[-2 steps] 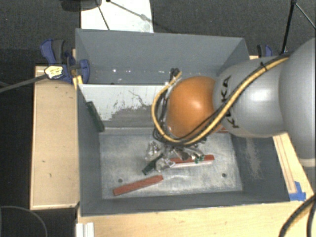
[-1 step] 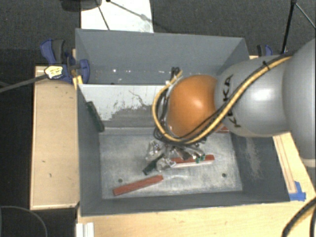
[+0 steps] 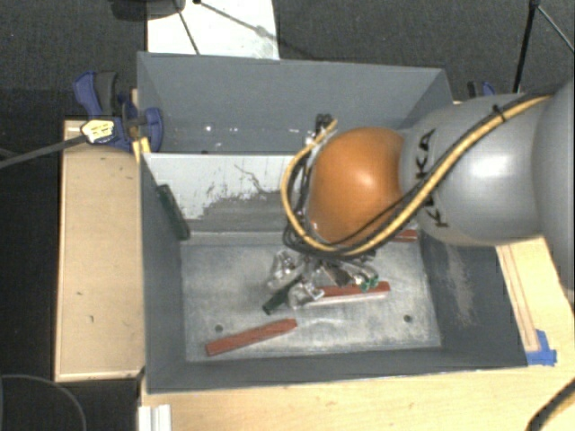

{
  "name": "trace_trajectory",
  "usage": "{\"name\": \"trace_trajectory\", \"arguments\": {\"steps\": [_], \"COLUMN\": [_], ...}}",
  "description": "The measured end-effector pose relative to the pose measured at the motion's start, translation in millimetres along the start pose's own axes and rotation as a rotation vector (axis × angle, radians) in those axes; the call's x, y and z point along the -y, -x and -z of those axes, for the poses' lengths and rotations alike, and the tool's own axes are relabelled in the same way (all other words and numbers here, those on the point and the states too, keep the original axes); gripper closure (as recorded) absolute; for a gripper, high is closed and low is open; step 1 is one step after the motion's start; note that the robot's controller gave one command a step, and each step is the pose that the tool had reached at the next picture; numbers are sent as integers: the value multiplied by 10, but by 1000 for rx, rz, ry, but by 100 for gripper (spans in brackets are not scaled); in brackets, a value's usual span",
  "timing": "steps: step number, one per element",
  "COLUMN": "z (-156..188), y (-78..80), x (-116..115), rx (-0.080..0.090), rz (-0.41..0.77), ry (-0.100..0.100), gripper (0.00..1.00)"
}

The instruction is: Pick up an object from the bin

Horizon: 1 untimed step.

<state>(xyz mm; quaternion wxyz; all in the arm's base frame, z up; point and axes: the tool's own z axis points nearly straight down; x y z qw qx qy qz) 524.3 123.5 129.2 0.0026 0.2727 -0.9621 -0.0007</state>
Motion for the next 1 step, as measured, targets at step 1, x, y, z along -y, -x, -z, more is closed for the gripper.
{"name": "trace_trajectory", "arguments": {"steps": [1], "z": [185], "y": [11], "x": [3], "rx": [3], "rz": [-1], "ry": [-1], "gripper": [100]}}
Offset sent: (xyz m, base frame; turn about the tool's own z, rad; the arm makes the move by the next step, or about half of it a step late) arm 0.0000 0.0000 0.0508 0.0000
